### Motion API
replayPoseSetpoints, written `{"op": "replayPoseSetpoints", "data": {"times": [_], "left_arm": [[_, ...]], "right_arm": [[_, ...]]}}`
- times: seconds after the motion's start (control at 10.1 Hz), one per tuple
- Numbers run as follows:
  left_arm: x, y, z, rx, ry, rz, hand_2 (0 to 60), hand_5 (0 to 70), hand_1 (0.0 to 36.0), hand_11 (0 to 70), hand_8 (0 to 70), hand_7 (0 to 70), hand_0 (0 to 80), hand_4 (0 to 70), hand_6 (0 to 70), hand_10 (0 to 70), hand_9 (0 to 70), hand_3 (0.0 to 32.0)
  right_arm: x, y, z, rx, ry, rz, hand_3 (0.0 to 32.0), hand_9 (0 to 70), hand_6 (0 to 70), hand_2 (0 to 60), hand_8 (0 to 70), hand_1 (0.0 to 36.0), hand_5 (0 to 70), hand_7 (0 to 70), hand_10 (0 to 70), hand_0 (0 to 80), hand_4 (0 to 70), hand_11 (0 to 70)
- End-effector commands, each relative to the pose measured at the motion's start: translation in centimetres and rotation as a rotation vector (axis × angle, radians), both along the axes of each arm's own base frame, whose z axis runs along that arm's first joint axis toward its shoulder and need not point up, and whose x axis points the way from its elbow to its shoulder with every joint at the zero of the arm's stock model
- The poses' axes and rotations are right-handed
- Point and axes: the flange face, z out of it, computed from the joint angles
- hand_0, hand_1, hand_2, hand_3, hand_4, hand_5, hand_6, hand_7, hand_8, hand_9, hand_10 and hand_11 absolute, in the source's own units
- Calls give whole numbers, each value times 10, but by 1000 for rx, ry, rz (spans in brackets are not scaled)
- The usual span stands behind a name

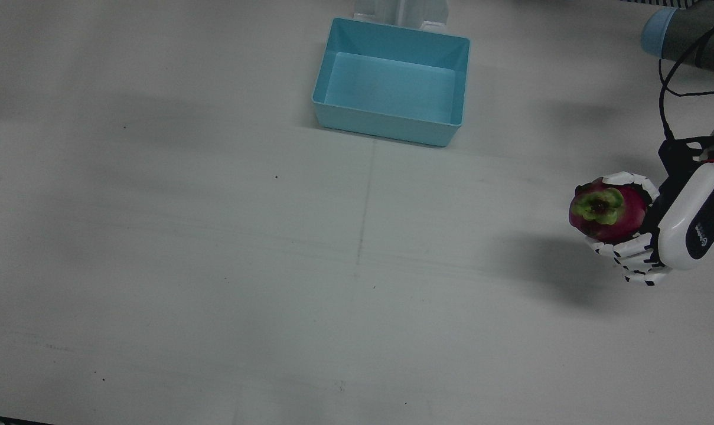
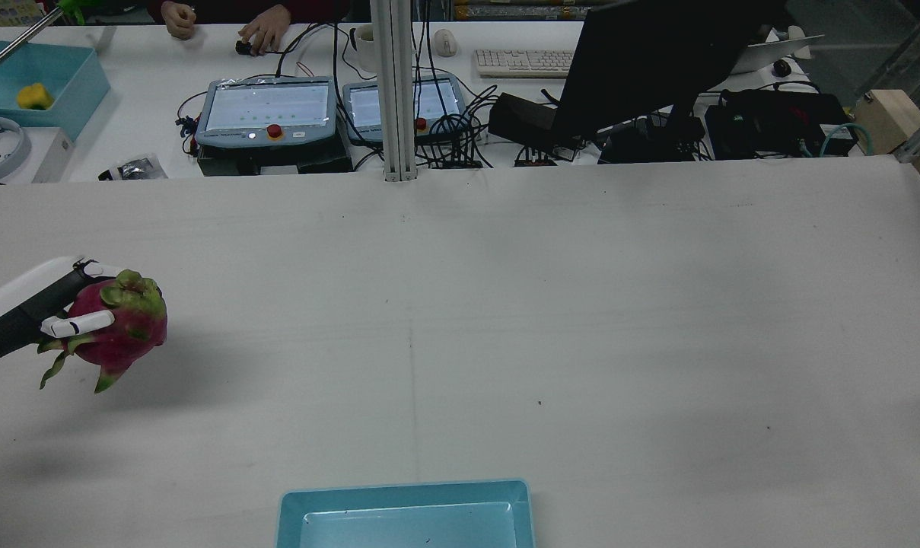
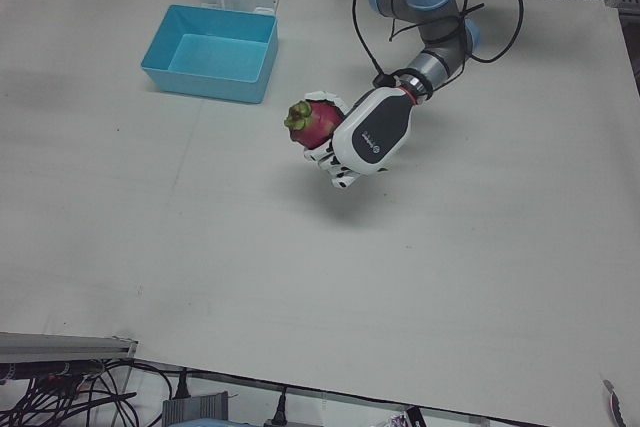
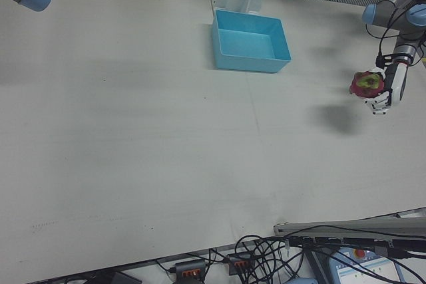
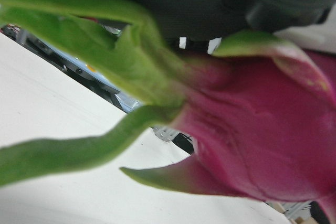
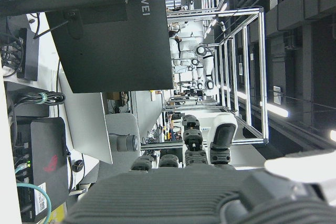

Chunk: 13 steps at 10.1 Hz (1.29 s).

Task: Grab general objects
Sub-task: 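Lift the dragon fruit and carry it toward the blue tray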

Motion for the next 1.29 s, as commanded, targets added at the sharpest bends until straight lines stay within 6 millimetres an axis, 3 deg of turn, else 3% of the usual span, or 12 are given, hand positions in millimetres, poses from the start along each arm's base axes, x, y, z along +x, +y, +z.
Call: {"op": "replayPoseSetpoints", "data": {"times": [0.0, 0.1, 0.3, 0.4, 0.6, 0.89, 0.99, 1.19], "left_arm": [[4, 15, -1, 59, 270, 178, 192, 346, 0, 700, 640, 654, 125, 679, 700, 700, 669, 0], [13, 31, 5, 58, 356, 249, 162, 362, 0, 700, 643, 669, 121, 675, 700, 700, 672, 0], [40, 56, 8, 60, 407, 345, 240, 401, 0, 700, 669, 700, 184, 700, 700, 700, 700, 0], [62, 73, 7, 54, 411, 401, 287, 427, 0, 700, 681, 700, 221, 700, 700, 700, 700, 0], [85, 96, 10, 57, 417, 460, 444, 488, 0, 700, 692, 700, 258, 700, 700, 700, 700, 0], [115, 123, 2, 68, 476, 539, 439, 498, 0, 700, 683, 700, 282, 700, 700, 700, 700, 0], [118, 126, 0, 74, 488, 547, 452, 508, 0, 700, 681, 700, 305, 700, 700, 700, 700, 0], [144, 155, -3, 67, 513, 614, 494, 536, 0, 700, 686, 700, 347, 700, 700, 700, 700, 0]], "right_arm": [[0, 0, 0, 0, 0, 0, 0, 0, 0, 0, 0, 0, 0, 0, 0, 0, 0, 0], [0, 0, 0, 0, 0, 0, 0, 0, 0, 0, 0, 0, 0, 0, 0, 0, 0, 0], [0, 0, 0, 0, 0, 0, 0, 0, 0, 0, 0, 0, 0, 0, 0, 0, 0, 0], [0, 0, 0, 0, 0, 0, 0, 0, 0, 0, 0, 0, 0, 0, 0, 0, 0, 0], [0, 0, 0, 0, 0, 0, 0, 0, 0, 0, 0, 0, 0, 0, 0, 0, 0, 0], [0, 1, 0, 0, 0, 0, 0, 0, 0, 0, 0, 0, 0, 0, 0, 0, 0, 0], [0, 1, 0, 0, 0, 0, 0, 0, 0, 0, 0, 0, 0, 0, 0, 0, 0, 0], [0, 1, 0, 0, 0, 0, 0, 0, 0, 0, 0, 0, 0, 0, 0, 0, 0, 0]]}}
